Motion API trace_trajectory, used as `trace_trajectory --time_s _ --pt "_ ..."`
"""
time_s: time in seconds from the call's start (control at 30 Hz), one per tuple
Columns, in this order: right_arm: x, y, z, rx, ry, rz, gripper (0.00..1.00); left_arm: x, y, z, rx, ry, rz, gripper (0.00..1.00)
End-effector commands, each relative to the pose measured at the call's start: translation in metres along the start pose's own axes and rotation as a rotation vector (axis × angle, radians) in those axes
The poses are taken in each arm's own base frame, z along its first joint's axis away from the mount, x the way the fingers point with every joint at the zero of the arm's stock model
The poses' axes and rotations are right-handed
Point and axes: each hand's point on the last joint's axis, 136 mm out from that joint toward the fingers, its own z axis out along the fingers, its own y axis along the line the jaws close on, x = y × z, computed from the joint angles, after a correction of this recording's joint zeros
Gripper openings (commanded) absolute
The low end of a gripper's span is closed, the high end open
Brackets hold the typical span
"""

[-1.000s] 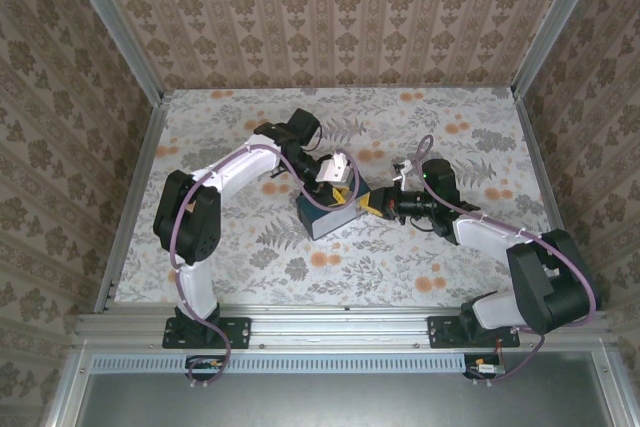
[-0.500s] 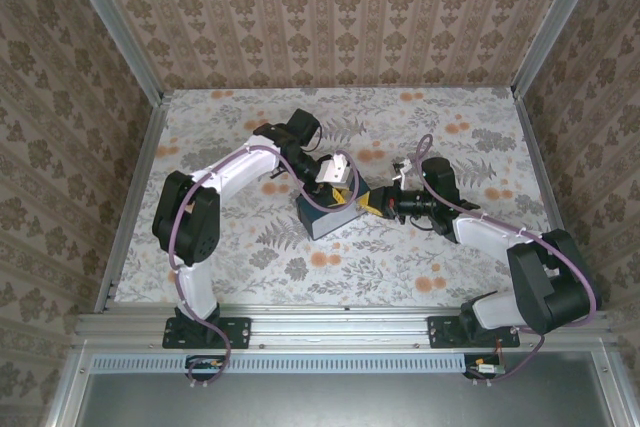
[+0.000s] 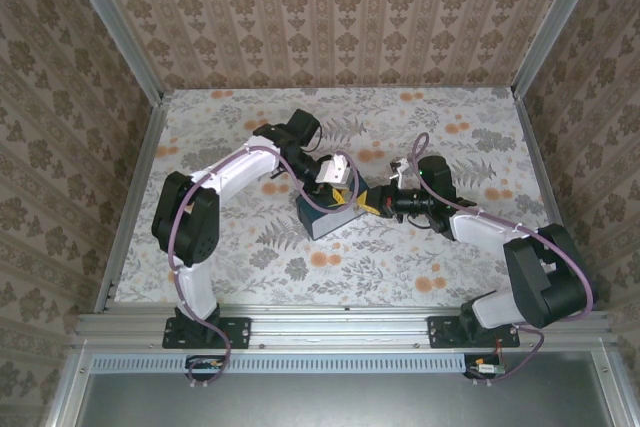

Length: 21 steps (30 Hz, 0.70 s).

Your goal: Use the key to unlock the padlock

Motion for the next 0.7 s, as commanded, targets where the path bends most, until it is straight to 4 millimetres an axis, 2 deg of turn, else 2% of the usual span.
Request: trace_trajectory --time_s 0.0,0.5,0.67 --pt "-0.007 0.016 0.007 -0.026 -0.005 -0.037 0.00 0.021 -0.017 0.014 0.056 0.072 -0.062 0.31" --pt "-0.006 0.022 0.023 -0.034 0.010 -0.044 0.00 0.017 -0.019 0.018 0.064 0.049 -0.060 0.30" --pt "-0.003 0.004 0.008 0.066 0.006 -0.059 0.20 0.029 -0.020 0.016 0.061 0.086 -0.081 0.30"
